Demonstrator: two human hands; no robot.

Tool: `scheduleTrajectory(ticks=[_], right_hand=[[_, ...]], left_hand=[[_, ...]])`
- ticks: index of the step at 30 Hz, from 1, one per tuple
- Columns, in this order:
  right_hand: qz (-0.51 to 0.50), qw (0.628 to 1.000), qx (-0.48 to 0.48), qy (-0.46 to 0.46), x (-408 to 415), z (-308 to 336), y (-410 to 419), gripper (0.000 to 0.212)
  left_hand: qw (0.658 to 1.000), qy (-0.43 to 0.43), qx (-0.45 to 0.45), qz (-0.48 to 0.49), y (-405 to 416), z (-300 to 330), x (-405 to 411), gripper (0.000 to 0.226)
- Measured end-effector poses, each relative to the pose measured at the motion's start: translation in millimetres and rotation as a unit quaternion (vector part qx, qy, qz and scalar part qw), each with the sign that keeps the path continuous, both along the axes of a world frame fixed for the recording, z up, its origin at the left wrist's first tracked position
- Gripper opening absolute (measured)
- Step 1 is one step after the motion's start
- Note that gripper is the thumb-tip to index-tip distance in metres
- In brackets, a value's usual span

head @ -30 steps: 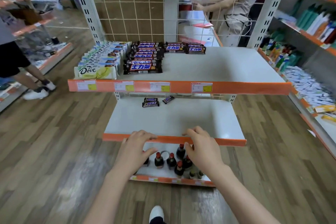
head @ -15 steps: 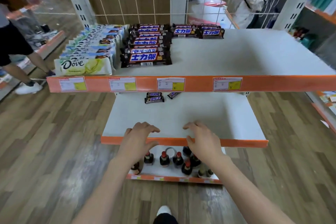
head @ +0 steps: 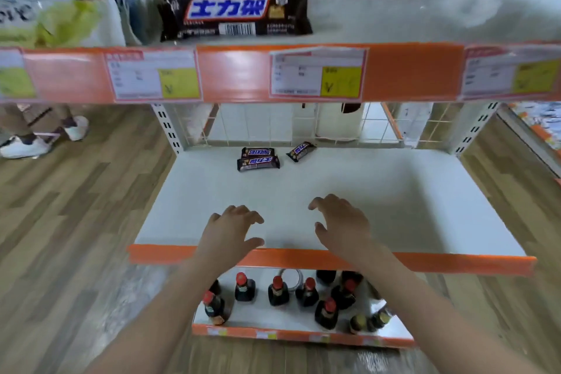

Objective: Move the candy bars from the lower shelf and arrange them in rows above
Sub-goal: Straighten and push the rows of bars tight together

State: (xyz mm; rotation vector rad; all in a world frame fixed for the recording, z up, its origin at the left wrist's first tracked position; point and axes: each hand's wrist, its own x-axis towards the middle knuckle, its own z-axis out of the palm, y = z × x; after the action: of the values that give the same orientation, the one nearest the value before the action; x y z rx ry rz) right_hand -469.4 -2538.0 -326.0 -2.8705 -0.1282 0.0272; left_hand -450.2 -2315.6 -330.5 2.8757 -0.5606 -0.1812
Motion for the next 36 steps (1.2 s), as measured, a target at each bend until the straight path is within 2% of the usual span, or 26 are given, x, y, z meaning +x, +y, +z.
scheduleTrajectory(ticks=[8,12,16,19,25,30,36], right_hand=[[0.0,0.999,-0.041,-0.011,69,-41,6,0.038],[-0.017,0.998,-0.059,-0.028,102,-49,9,0.039],[0.005,0.995,-0.092,-0.045,135,-53,12,0.056],[0.043,0.99,-0.129,-0.046,151,-57,17,0.069],[0.033,0.989,-0.143,-0.019,167,-63,27,0.076],[0.023,0.987,-0.158,-0.03,169,-56,28,0.059],[-0.012,0.988,-0.13,-0.08,146,-58,23,0.045]], left_hand=[[0.999,-0.03,0.009,-0.012,-9,-46,58,0.042],[0.997,-0.081,0.002,0.001,-16,-53,90,0.04],[0.99,-0.126,0.022,0.052,-29,-61,120,0.049],[0.989,-0.124,0.051,0.069,-36,-69,134,0.055],[0.987,-0.127,0.059,0.085,-38,-77,134,0.054],[0.979,-0.179,0.052,0.08,-43,-76,128,0.048],[0.977,-0.189,0.067,0.073,-41,-75,113,0.043]])
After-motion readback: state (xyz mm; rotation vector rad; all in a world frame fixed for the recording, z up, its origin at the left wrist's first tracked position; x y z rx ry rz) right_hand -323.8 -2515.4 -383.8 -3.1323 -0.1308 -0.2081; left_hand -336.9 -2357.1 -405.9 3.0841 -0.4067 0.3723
